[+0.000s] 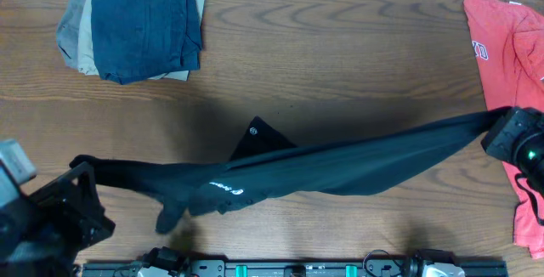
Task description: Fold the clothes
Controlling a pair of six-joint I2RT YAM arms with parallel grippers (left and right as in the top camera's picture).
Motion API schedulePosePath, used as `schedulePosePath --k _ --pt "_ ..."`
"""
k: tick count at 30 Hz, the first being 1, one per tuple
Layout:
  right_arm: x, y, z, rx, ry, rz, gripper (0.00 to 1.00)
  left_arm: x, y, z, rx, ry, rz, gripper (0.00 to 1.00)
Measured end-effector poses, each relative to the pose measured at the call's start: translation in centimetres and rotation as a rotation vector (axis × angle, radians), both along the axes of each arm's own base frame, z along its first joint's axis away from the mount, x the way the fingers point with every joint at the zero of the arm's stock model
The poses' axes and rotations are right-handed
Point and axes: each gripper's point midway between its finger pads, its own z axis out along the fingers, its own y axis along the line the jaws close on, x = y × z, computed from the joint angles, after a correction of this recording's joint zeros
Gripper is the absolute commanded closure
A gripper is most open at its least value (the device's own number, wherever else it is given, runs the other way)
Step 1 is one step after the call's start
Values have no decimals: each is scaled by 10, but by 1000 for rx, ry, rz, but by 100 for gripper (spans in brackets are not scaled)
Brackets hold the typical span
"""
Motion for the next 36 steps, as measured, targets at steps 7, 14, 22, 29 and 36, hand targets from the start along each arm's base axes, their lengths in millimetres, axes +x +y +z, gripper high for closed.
schedulePosePath --k 7,14,22,29,36 --pt "45 6 9 30 -71 40 99 51 -15 -18 29 107 6 94" --pt "148 17 10 85 -182 128 99 194 -57 -11 57 0 -28 94" --pt "211 -2 30 119 -284 143 99 305 -86 1 182 -109 -92 94" --pt "134 -57 175 -12 -602 7 99 232 -61 165 163 -539 -54 94" --pt "119 -42 139 22 -445 61 99 209 -60 142 181 -430 -107 94"
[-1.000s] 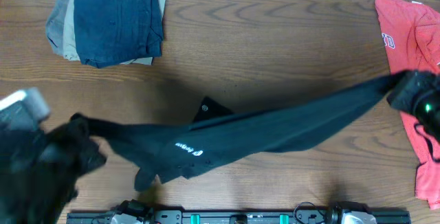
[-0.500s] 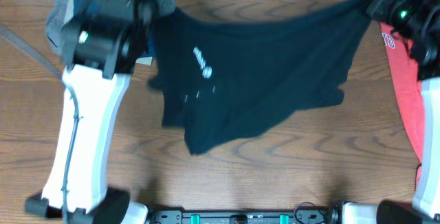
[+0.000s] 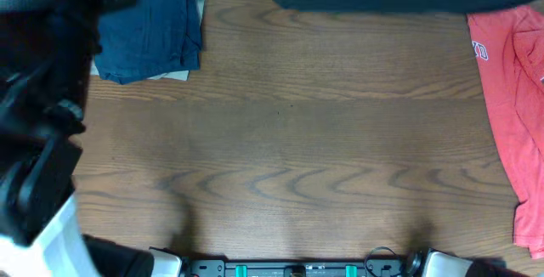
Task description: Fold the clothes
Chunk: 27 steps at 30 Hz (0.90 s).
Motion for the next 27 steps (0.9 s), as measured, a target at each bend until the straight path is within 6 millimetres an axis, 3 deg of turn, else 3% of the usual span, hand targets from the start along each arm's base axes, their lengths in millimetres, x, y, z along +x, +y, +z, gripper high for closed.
schedulePosePath --k 2,4,6,9,11,12,14,16,19,22,24,27 --pt "17 -1 -42 35 129 18 99 30 -11 -52 28 172 -9 94" --pt "38 0 -99 83 295 40 99 61 -23 -125 63 399 -5 94" --pt "55 3 -171 134 479 64 99 90 -34 -216 102 662 8 94" --pt "55 16 -265 193 715 97 99 97 -39 -340 159 1027 44 94" --pt "42 25 -305 218 828 116 99 83 -36 -395 190 1223 77 94" --pt "36 30 -318 225 868 125 99 72 -33 -413 203 1302 96 94" --pt "22 35 -334 241 931 136 99 54 -29 -425 215 1395 123 94" --pt "12 38 -340 247 956 140 99 44 -26 -417 214 1415 138 94" --pt "-2 41 -335 247 961 141 99 38 -25 -385 177 1334 137 94" --pt "-19 42 -314 226 930 137 97 26 -29 -346 137 1237 101 94" --pt "-37 41 -300 198 920 119 92 13 -37 -318 108 1169 50 94" --pt "-62 39 -286 161 926 83 93 -12 -52 -292 99 1107 -29 94"
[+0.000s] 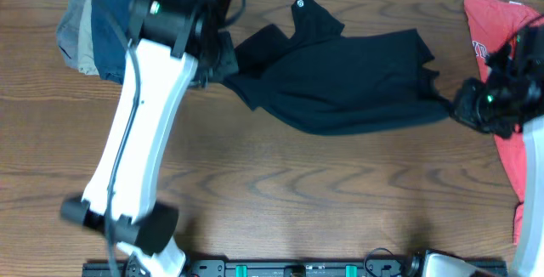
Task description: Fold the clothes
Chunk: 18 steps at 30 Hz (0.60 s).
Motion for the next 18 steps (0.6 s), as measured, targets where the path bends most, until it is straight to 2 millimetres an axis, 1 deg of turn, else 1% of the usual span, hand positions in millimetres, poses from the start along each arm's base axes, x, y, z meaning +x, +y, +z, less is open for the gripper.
schedulePosePath --k 2,4,7,9,10,11,12,13,14,15,16,17,18 --pt "-11 -1 4 -19 8 -6 95 -16 -9 5 -14 -5 -41 94" --pt "-19 -2 1 -30 27 -10 98 -33 -17 1 -13 20 -80 94" --pt "-31 -3 -18 -36 92 -15 99 -58 -23 -21 15 103 -124 94" --pt "-39 -2 -31 -34 131 -16 98 -77 -23 -42 47 179 -141 94" --pt "-43 -2 -36 -34 146 -16 97 -88 -21 -52 66 216 -142 94" --pt "-46 -2 -40 -35 153 -16 91 -95 -19 -59 80 244 -142 94" --pt "-49 -2 -43 -36 154 -18 76 -105 -16 -67 95 271 -139 94" --pt "-51 -1 -44 -37 151 -21 51 -113 -12 -73 107 293 -133 94" --pt "-54 -1 -44 -41 145 -23 27 -123 -8 -78 118 312 -131 86" --pt "-56 -1 -43 -43 134 -21 14 -131 -4 -82 127 326 -131 78" --pt "-58 0 -43 -45 126 -21 11 -139 1 -85 134 335 -127 70" --pt "-60 0 -43 -46 118 -22 11 -146 5 -88 138 342 -121 62" --pt "-60 0 -43 -48 111 -20 10 -154 9 -90 141 348 -116 48"
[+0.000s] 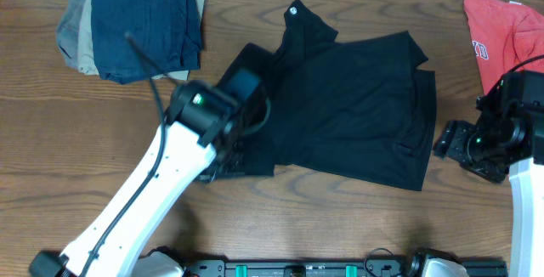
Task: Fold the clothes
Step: 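Grasp the shirt's lower left and right sides with both grippers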
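Note:
A black garment (348, 98) lies spread out on the table's middle, its collar tag toward the far edge. My left gripper (228, 165) sits low on the garment's near-left corner, its fingers hidden under the wrist. At the garment's right edge is my right gripper (444, 144), touching the hem or just off it. Its jaws are too dark to read. A red shirt (501, 39) lies at the far right. Far left is a stack of folded clothes (136, 26) with dark blue on top.
The white left arm (127, 217) crosses the near-left table from the front edge. The right arm (523, 183) stands along the right edge over the red shirt's lower part. Bare wood (340, 226) shows in front of the garment.
The black garment has come nearer and lies flatter and wider. My left gripper went from its far-left corner by the folded stack to its near-left corner. My right gripper moved nearer too.
First the black garment hung stretched in a long band between both grippers near the front edge. Then it was lifted high, close to the camera. After that it lay bunched at the far side, held at both ends. Now it is spread on the table's middle.

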Controlling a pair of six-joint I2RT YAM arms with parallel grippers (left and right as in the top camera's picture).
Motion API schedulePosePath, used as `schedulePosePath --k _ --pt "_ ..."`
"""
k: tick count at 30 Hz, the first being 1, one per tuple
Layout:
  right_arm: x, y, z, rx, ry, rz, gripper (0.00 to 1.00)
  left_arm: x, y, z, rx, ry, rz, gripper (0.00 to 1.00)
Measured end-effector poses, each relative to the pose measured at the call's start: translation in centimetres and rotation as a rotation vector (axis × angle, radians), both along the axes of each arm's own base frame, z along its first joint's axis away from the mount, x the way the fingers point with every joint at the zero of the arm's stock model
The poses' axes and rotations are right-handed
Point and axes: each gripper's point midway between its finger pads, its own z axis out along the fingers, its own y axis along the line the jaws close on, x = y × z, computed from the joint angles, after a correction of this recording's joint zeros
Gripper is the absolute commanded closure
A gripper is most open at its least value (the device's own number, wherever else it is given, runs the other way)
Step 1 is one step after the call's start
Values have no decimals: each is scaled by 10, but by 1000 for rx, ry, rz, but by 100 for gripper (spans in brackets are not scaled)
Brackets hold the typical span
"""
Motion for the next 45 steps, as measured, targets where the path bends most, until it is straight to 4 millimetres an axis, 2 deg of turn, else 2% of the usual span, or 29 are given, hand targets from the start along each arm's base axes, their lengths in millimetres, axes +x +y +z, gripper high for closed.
schedulePosePath --k 2,3,4,5,8,12,13,16,22,25,30,35,40,45 --pt "3 0 -3 0 -14 1 10 -9 6 -5 10 8 8 30" --pt "5 0 -6 3 -21 2 10 -12 8 -7 16 15 10 17" --pt "7 1 -9 8 -26 3 10 -14 11 -11 27 23 13 12" --pt "9 2 -15 18 -29 6 10 -14 11 -14 32 23 18 11" --pt "16 7 -29 51 -47 14 8 6 0 -23 -3 -49 23 10" --pt "24 12 -48 81 -74 24 8 29 -14 -25 -53 -135 24 10" --pt "25 12 -52 84 -74 25 1 33 -16 -25 -61 -152 24 10" --pt "33 12 -61 92 -97 22 1 43 -20 -24 -72 -195 27 12" --pt "49 9 -68 87 -155 0 1 56 -25 -28 -78 -226 42 36" --pt "55 7 -69 87 -182 -30 1 61 -28 -39 -61 -207 38 39" --pt "56 6 -81 88 -188 -50 1 72 -31 -76 3 -158 34 40" --pt "54 7 -95 95 -152 -50 2 87 -22 -109 79 -114 60 46" --pt "61 16 -110 147 -124 16 3 96 8 -134 138 -39 154 47" --pt "71 30 -134 236 -87 100 3 101 35 -146 150 5 252 46"
